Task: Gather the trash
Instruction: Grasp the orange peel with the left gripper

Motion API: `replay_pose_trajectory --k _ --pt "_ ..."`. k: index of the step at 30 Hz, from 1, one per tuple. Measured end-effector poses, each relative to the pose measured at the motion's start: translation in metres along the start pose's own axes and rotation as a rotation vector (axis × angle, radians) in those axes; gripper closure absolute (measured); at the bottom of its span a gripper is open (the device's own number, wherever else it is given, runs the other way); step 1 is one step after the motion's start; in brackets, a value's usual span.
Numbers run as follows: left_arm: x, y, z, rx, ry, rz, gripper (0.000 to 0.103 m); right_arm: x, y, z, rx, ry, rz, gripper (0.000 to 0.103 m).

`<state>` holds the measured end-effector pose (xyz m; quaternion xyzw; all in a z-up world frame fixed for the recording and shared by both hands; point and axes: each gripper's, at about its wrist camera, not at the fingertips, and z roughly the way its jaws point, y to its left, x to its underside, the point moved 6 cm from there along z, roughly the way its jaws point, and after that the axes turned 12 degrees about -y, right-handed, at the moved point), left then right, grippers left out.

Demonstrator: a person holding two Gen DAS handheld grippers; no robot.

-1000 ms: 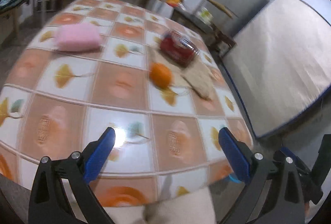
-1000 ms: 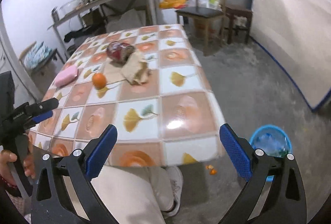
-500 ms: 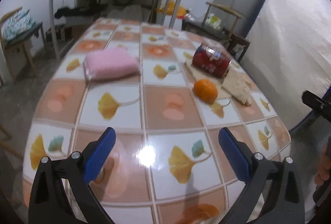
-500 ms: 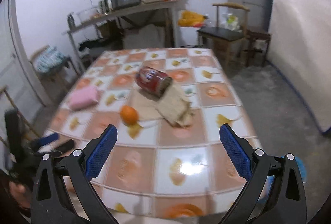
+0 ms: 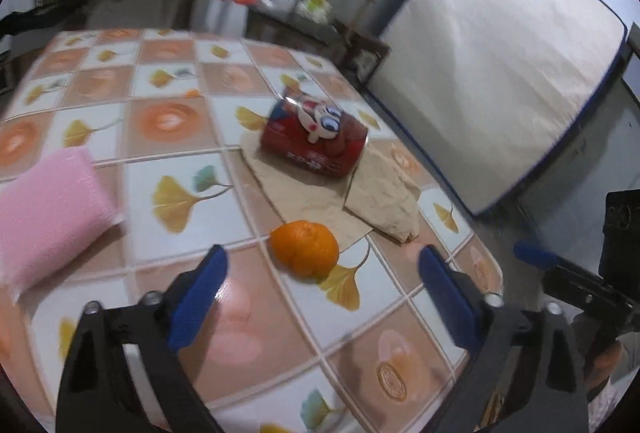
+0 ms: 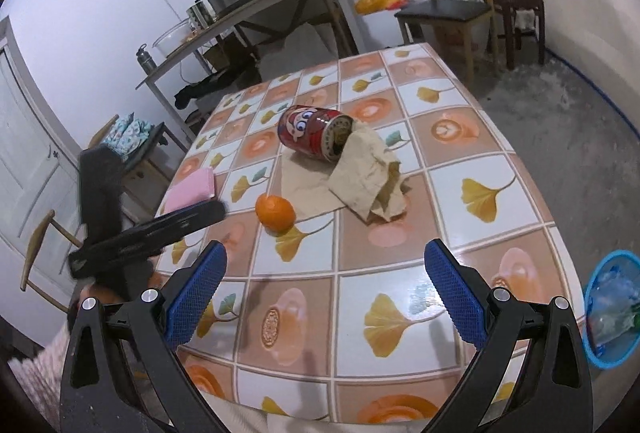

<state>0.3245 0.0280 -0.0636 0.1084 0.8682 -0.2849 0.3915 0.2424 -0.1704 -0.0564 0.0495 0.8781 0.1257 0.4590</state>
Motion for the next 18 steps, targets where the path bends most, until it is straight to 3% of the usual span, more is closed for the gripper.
replay_pose_trajectory --k 6,12,18 --pt "0.0 0.007 0.034 0.07 0.095 0.019 0.03 0.002 -0.017 0.002 -0.012 0.013 0.035 0.008" --pt "0.006 0.013 0.053 0.048 0.155 0.065 0.046 0.004 -0.025 0.004 -0.02 0.025 0.049 0.008" --pt "0.01 0.001 0.052 0.037 0.136 0.179 0.059 0.006 -0.029 0.003 -0.022 0.035 0.059 0.009"
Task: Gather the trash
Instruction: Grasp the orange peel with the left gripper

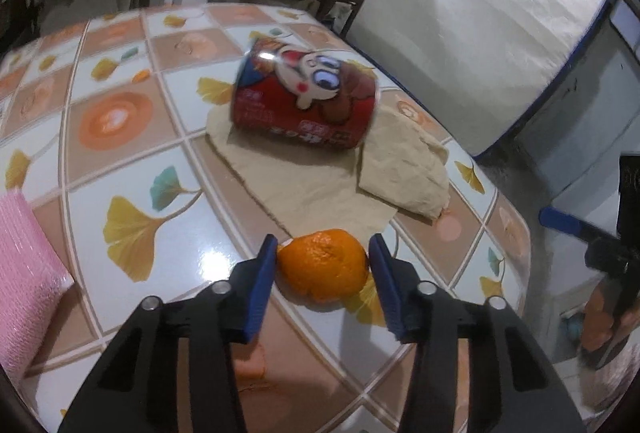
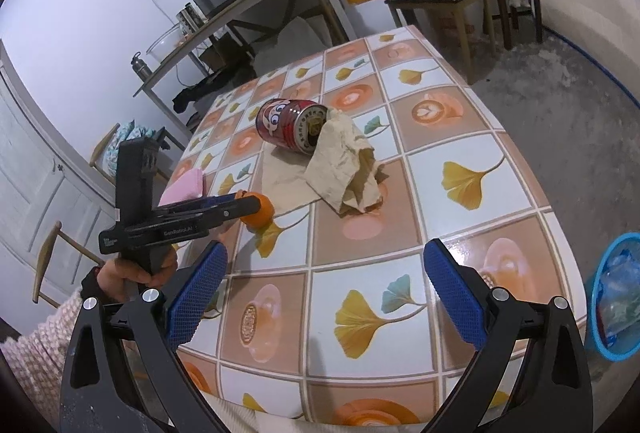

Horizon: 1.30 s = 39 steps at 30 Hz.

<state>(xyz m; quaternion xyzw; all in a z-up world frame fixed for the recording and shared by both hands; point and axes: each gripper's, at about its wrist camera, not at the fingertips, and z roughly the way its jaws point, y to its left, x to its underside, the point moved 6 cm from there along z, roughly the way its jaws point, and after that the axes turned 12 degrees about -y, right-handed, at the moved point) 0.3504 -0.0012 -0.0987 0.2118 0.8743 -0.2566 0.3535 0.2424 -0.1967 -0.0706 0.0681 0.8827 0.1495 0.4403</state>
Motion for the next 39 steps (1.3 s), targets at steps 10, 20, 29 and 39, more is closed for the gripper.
replay_pose_trajectory --k 10,20,29,39 --pt "0.031 -0.071 -0.005 -0.19 0.01 0.553 0.063 0.002 -0.002 -0.002 0.008 0.001 0.003 0.009" --pt "0.039 -0.081 -0.037 -0.087 -0.048 0.345 0.04 0.003 -0.006 -0.007 0.003 0.0 0.026 0.009" --pt "0.044 -0.077 -0.062 -0.013 -0.11 0.112 0.036 0.003 -0.009 -0.009 -0.004 -0.003 0.044 0.009" --pt "0.031 -0.033 -0.067 -0.058 -0.161 -0.111 0.043 0.006 -0.006 -0.01 -0.013 -0.003 0.045 0.009"
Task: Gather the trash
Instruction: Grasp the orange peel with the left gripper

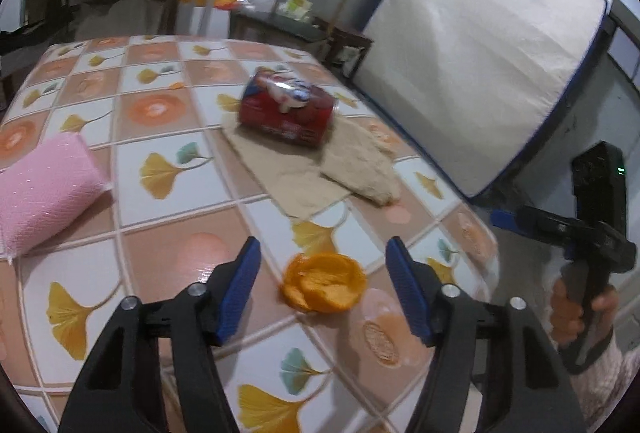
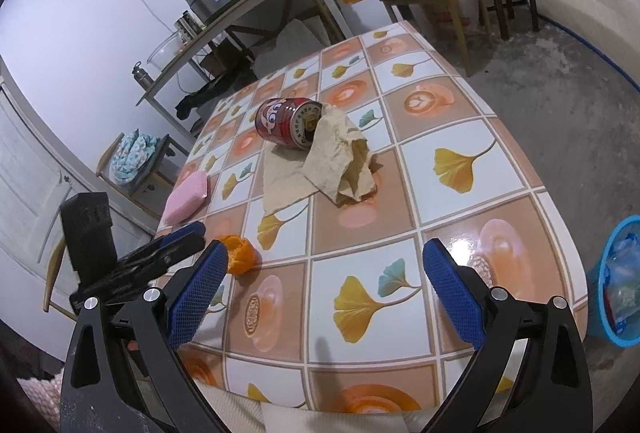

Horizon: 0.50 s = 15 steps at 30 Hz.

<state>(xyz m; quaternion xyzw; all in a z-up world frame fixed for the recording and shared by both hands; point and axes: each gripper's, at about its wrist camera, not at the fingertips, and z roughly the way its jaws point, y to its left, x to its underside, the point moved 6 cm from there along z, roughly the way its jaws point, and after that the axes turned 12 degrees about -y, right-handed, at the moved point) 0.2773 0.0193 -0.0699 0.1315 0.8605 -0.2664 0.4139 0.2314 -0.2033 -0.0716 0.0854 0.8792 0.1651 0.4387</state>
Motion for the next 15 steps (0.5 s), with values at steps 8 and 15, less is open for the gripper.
replay_pose_trajectory --k 8,15 --pt "0.016 0.011 0.021 -0.031 0.096 -0.038 0.057 0.003 0.005 0.003 0.005 0.01 -0.019 0.011" --pt "0.027 -0.001 0.03 -0.048 0.146 0.076 0.073 -0.001 0.011 0.004 0.021 0.007 -0.051 0.012"
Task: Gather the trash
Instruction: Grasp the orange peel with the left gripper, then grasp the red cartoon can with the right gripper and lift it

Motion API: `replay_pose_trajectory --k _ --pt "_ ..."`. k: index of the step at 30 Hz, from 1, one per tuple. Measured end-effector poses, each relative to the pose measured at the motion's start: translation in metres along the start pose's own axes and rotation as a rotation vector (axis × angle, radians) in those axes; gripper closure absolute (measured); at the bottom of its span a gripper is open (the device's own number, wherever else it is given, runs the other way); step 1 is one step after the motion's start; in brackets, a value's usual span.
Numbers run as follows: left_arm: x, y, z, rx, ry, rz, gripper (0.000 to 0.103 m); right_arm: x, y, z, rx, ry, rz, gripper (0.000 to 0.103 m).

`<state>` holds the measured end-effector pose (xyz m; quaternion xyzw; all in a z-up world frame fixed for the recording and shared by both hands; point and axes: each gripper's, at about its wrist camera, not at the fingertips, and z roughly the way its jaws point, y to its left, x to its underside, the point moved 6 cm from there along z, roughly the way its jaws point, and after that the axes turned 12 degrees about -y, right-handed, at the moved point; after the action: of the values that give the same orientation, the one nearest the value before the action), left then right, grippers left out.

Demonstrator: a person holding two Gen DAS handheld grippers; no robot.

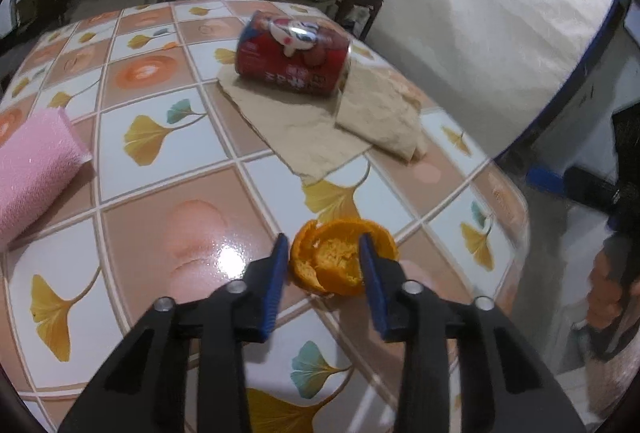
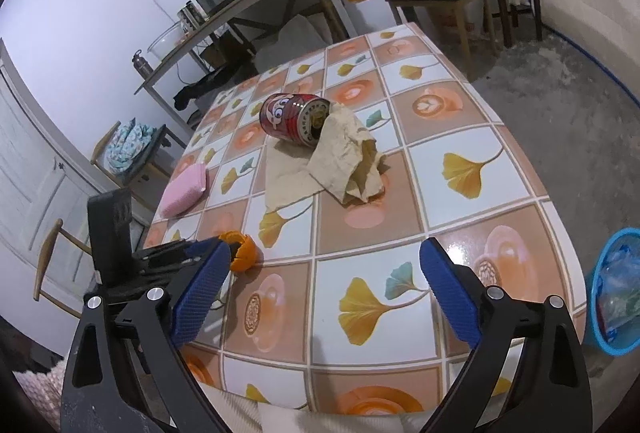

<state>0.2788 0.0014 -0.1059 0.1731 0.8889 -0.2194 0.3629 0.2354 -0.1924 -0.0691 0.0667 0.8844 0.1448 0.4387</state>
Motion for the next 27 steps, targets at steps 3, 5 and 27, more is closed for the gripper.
replay_pose_trajectory --k 3,5,27 --pt "0.002 -0.006 -0.001 -0.01 -0.006 0.05 0.075 -0.001 0.007 0.001 0.008 -0.002 -0.022 0.014" --pt "0.003 -0.007 -0.002 -0.013 -0.006 0.065 0.075 -0.002 0.011 0.003 0.013 -0.002 -0.037 0.014" --pt "0.005 -0.008 -0.007 -0.116 -0.043 0.116 0.094 -0.087 0.092 0.134 -0.018 0.091 -0.601 0.032"
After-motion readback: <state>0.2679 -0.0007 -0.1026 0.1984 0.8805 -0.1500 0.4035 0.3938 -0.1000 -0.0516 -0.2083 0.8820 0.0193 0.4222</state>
